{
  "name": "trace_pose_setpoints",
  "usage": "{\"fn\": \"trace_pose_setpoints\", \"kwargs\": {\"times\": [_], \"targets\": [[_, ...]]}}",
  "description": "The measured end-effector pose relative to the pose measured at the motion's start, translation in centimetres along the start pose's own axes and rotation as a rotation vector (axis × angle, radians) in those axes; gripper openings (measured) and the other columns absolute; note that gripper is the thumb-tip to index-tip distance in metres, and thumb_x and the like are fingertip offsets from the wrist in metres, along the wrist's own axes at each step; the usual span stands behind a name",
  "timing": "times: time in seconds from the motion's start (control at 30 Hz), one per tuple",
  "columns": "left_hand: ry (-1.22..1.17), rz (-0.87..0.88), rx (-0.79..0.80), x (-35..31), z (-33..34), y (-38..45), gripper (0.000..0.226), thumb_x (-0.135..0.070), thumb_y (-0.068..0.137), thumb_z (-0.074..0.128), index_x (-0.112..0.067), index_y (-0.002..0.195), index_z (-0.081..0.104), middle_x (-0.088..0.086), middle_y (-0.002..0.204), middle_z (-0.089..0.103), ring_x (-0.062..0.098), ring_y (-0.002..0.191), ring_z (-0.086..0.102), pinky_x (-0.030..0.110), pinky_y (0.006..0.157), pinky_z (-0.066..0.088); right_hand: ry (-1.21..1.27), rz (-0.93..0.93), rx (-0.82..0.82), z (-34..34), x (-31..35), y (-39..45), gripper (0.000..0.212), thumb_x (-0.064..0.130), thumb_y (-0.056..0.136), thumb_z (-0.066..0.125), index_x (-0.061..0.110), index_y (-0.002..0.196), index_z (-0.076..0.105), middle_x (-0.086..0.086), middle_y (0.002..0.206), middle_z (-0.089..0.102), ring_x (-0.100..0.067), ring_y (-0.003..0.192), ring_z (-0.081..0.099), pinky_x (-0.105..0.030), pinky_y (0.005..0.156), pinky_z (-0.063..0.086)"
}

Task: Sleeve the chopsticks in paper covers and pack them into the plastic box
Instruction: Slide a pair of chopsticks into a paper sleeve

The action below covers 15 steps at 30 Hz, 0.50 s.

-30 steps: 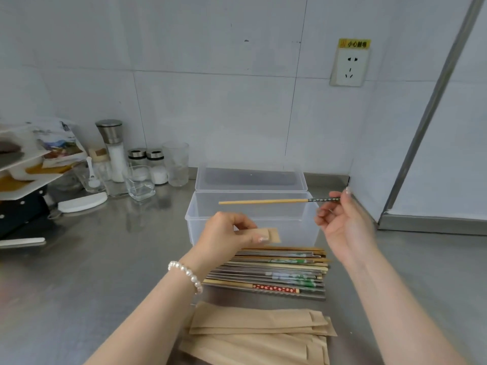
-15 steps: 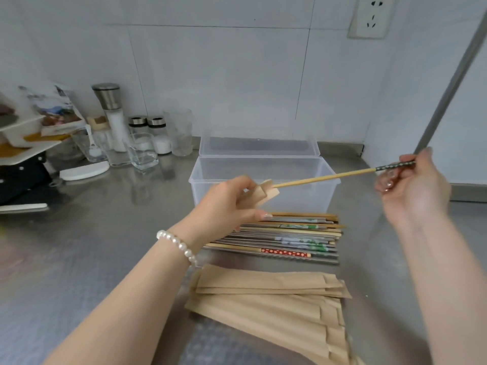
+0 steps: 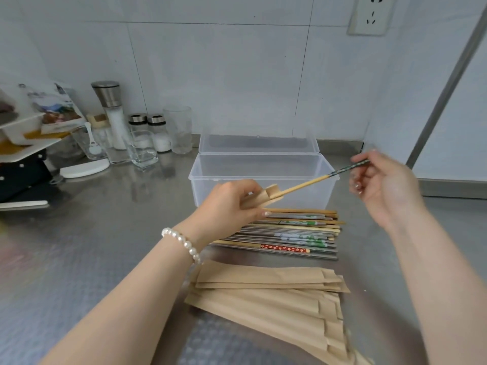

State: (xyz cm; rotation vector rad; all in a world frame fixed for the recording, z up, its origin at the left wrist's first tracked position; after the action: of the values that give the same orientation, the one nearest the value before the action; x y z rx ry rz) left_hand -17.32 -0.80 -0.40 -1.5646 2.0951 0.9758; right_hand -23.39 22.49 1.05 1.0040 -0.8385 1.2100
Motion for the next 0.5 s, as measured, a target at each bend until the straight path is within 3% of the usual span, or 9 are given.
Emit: {"fn": "trace_pose_setpoints", "kwargs": {"times": [0.1, 0.2, 0.5], "targets": [[0.036, 0.017, 0.006, -0.1, 0.0, 0.0, 0.018, -0.028, 0.077, 0.071, -0.026, 0.085, 0.056, -0.012, 0.065, 0.052, 0.005, 0.058, 0.045, 0.022, 0.056, 0.038, -0.182, 0.126, 0.265, 2.6, -1.5, -1.4, 0.025, 0.017, 0.091, 0.045, 0.006, 0.078, 0.063, -0.001, 0.049, 0.057, -0.011, 0.045, 0.048, -0.018, 0.042, 0.036], [0.035, 0.010, 0.031, 0.1, 0.3, 0.0, 0.017, -0.029, 0.076, 0.072, -0.027, 0.085, 0.057, -0.013, 0.067, 0.053, 0.005, 0.060, 0.046, 0.021, 0.057, 0.036, -0.318, 0.206, 0.457, 4.5, -2.9, -2.8, 0.019, 0.012, 0.084, 0.051, 0.004, 0.085, 0.068, -0.005, 0.055, 0.061, -0.014, 0.048, 0.048, -0.019, 0.043, 0.037], [0.015, -0.014, 0.076, 0.2, 1.0, 0.0, 0.017, -0.029, 0.075, 0.073, -0.022, 0.085, 0.061, -0.012, 0.063, 0.052, 0.003, 0.052, 0.043, 0.019, 0.051, 0.035, -0.395, 0.246, 0.576, 5.5, -4.2, -3.5, 0.021, 0.004, 0.089, 0.050, 0.006, 0.092, 0.070, -0.005, 0.058, 0.063, -0.013, 0.049, 0.046, -0.018, 0.044, 0.036]]}}
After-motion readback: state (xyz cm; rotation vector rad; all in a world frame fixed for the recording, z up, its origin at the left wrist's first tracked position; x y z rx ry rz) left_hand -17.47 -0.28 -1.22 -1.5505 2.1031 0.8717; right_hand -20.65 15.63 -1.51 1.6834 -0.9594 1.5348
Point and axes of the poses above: each hand's wrist, its own y-axis towards the middle knuckle, its own z-axis out of the palm, x = y × z, the point moved 7 cm from there along y, towards the middle knuckle
